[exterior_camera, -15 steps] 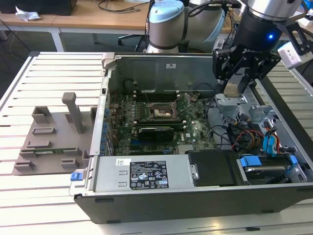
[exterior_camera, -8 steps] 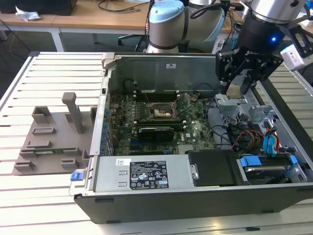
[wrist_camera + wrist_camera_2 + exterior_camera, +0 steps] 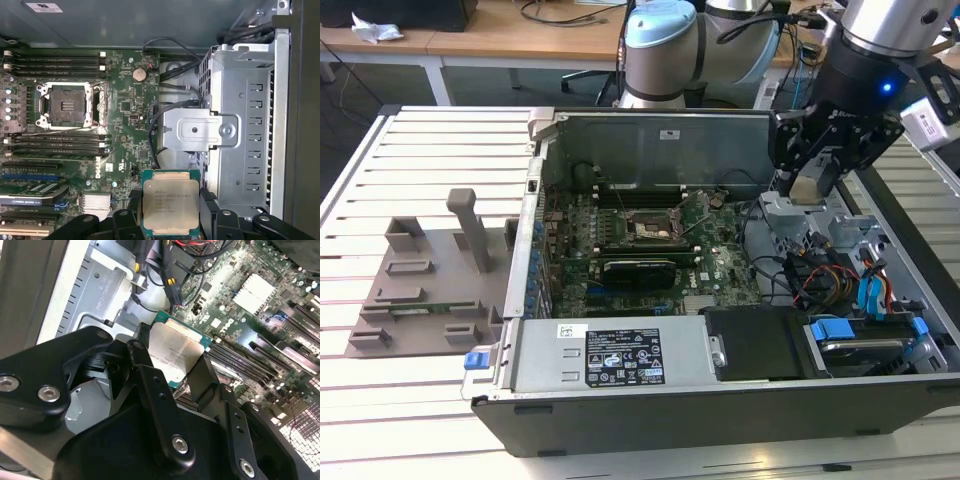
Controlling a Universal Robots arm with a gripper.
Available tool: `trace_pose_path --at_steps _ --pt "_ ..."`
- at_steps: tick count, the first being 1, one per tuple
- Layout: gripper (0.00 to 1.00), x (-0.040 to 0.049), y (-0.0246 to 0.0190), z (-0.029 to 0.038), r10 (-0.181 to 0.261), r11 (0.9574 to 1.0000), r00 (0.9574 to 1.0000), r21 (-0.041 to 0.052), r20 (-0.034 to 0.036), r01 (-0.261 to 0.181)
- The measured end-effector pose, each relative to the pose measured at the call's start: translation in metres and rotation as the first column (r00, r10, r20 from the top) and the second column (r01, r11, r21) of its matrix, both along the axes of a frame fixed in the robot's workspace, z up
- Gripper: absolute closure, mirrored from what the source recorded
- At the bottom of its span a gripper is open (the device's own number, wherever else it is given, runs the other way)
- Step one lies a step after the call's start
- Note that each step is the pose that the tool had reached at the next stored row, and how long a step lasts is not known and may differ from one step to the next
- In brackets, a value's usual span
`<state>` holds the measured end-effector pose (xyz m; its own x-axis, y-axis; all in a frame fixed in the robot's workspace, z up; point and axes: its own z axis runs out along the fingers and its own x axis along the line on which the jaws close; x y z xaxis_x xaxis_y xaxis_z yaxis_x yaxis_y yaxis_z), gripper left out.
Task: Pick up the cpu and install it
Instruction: 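Pick up the cpu and move it towards the insertion slot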
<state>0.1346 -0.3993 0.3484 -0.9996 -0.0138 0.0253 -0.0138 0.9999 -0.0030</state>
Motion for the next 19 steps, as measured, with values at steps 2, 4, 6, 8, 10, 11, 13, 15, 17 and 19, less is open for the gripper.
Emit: trace_pose_path --at_steps 2,4,6,8,10,11,13,15,17,19 --pt "0.45 0.0028 0.0002 -0.0021 0.0 1.0 1.0 0.0001 0.0 0.0" --pt "0.45 0.0045 0.0004 -0.0033 0.0 1.0 1.0 0.0001 -0.0001 0.0" --pt "0.45 0.0065 0.0006 -0.0045 0.0 1.0 1.0 -0.0001 -0.0001 0.0" --pt "0.45 0.0086 0.001 -0.0058 0.0 1.0 1.0 0.0 -0.0002 0.0" --pt "0.45 0.0112 0.0015 -0.0071 0.0 1.0 1.0 0.0 -0.0003 0.0" --pt "0.45 0.0126 0.0018 -0.0078 0.0 1.0 1.0 -0.0001 -0.0003 0.0" --pt "0.45 0.015 0.0022 -0.0091 0.0 1.0 1.0 0.0001 -0.0004 0.0" --pt "0.45 0.0176 0.0027 -0.0105 0.0 1.0 1.0 0.0 -0.0005 0.0" --pt "0.45 0.0209 0.0033 -0.0123 0.0 1.0 1.0 0.0 -0.0007 0.0" --pt "0.45 0.0233 0.0038 -0.0136 0.0 1.0 1.0 0.0 -0.0007 0.0"
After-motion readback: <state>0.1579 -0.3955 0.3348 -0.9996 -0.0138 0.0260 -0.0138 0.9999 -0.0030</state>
